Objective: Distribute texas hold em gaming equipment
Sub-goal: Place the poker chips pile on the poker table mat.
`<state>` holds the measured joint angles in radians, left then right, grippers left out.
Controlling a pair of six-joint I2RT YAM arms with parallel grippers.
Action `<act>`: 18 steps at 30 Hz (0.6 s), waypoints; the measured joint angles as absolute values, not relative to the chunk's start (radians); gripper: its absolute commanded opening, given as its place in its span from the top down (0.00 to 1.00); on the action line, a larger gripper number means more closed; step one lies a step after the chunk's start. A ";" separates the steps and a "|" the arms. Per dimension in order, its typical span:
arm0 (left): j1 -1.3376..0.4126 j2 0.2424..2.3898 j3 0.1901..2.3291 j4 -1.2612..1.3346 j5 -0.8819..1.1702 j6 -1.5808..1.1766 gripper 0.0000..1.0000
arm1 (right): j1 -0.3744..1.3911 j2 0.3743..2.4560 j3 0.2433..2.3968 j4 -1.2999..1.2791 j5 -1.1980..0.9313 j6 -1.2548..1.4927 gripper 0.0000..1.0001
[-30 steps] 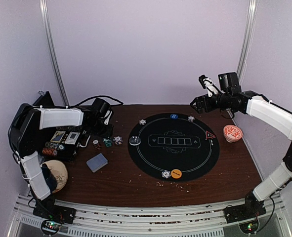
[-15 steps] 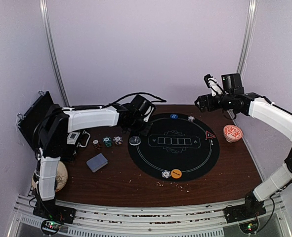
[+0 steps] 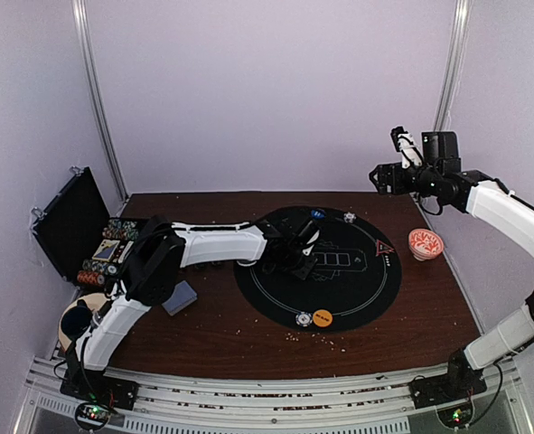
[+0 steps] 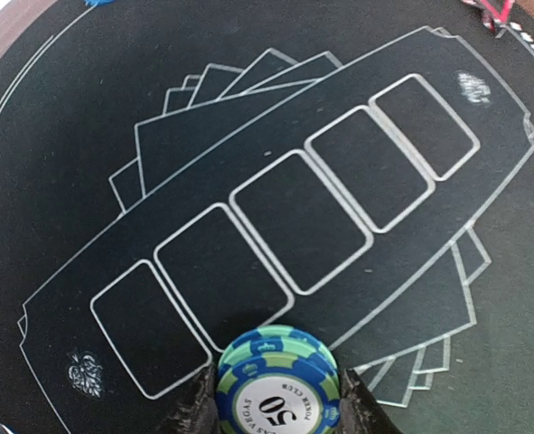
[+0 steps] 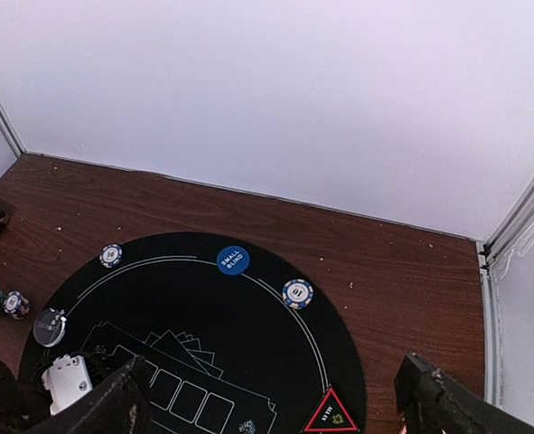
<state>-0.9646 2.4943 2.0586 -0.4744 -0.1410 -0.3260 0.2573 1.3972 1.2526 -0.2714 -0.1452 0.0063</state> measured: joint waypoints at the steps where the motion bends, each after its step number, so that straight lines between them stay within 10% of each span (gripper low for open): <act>1: -0.962 2.499 2.059 -0.474 -0.142 -0.329 0.70 | 0.257 1.397 1.251 -0.273 -0.149 0.006 0.05; 9: -0.957 2.514 2.073 -0.467 -0.150 -0.342 0.35 | 0.257 1.397 1.251 -0.272 -0.157 0.007 0.05; 12: -0.957 2.514 2.073 -0.465 -0.153 -0.347 0.06 | 0.257 1.397 1.251 -0.272 -0.157 0.006 0.05; 18: -0.957 2.499 2.051 -0.456 -0.166 -0.353 0.02 | 0.257 1.398 1.251 -0.273 -0.166 0.003 0.04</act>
